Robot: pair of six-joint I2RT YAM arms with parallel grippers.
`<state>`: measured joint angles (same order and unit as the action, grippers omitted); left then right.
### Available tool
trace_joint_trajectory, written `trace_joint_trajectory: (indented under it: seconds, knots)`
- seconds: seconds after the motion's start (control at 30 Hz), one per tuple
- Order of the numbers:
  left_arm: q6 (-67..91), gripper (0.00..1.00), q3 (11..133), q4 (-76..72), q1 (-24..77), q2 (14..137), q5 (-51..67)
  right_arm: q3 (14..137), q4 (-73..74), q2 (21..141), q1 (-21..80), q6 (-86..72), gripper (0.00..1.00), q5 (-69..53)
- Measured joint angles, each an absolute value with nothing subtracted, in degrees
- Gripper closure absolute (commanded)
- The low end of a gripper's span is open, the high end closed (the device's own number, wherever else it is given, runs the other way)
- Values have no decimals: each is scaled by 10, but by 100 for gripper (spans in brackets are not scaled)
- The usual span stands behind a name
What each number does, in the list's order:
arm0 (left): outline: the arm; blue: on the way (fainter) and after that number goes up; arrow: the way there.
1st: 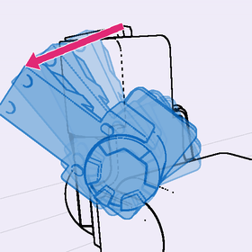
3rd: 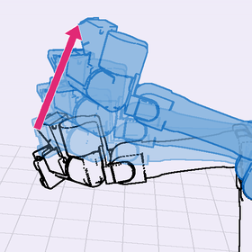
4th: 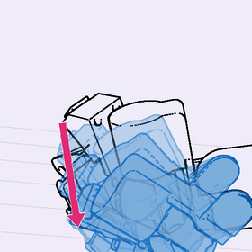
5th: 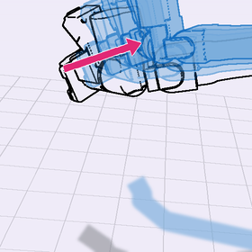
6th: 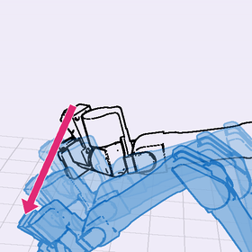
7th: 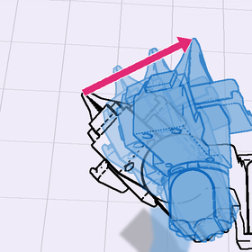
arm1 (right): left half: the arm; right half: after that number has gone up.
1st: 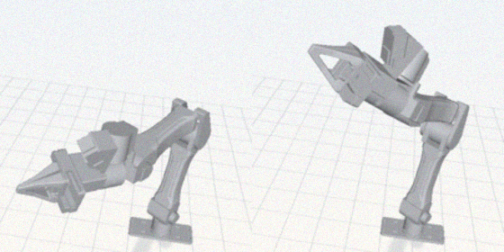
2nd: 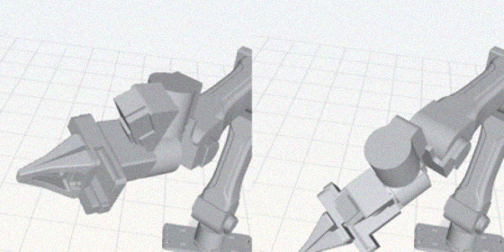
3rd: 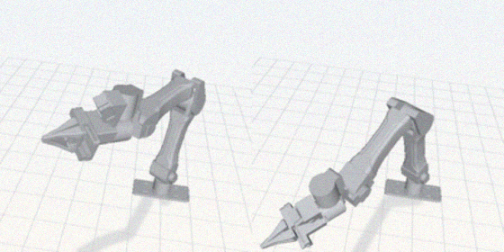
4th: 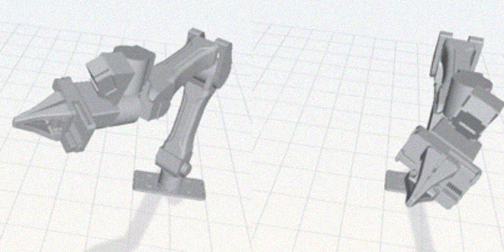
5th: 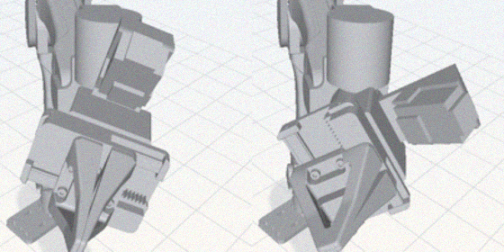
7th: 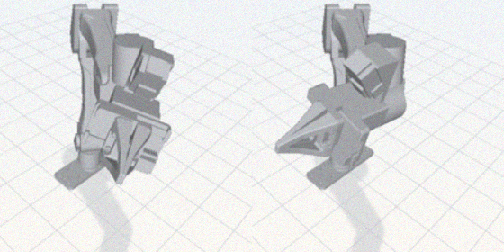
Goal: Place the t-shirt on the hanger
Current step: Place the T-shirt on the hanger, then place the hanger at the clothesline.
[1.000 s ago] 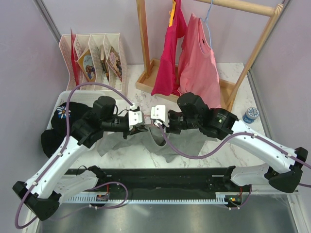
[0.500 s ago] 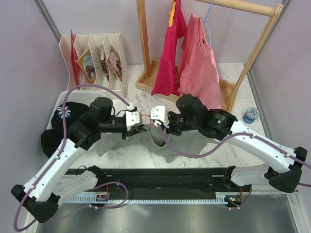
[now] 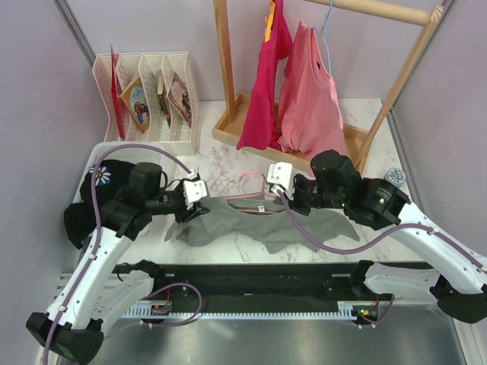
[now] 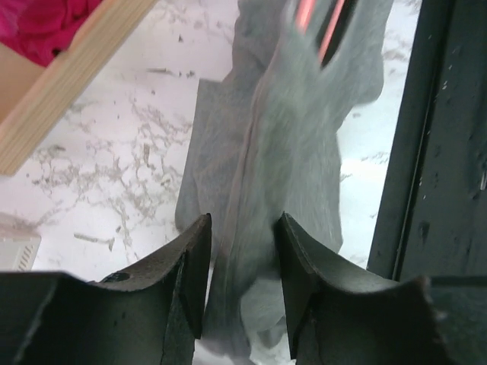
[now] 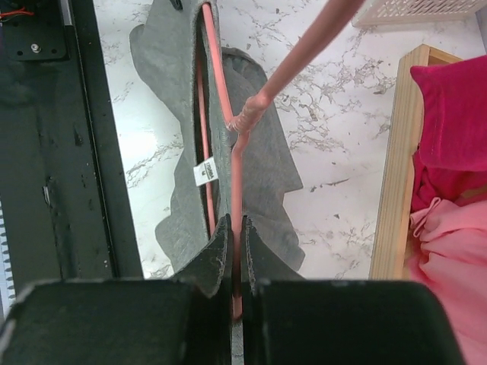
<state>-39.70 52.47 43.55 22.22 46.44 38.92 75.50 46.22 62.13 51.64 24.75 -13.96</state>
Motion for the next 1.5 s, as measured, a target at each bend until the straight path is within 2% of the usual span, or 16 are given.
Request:
trace_joint_trajectory:
  seconds: [0.13,0.23,0.27,0.3,0.37,0.5,0.87,1.1,1.23,1.5]
  knots:
    - [-436,51,513,459,197,464,389,732,481,583,512,236,100,-132]
    - [-450,37,513,468,196,461,392,718,503,549,511,227,100,-129]
    - [-453,27,514,472,196,459,393,713,516,532,511,223,100,-125]
    - [-455,25,515,474,196,458,394,712,529,517,511,220,100,-119]
    - [-458,15,520,478,196,459,396,711,555,489,505,217,100,-109]
    - [-458,8,536,479,196,469,397,710,618,435,480,217,100,-55]
    - [-457,7,575,472,196,525,423,604,706,375,390,177,100,203]
    - [-457,7,578,460,197,540,432,575,714,382,275,103,100,317]
    - [-457,7,578,455,197,541,441,651,710,438,234,70,100,337]
    - [-455,6,576,444,197,533,456,907,652,617,230,57,100,339]
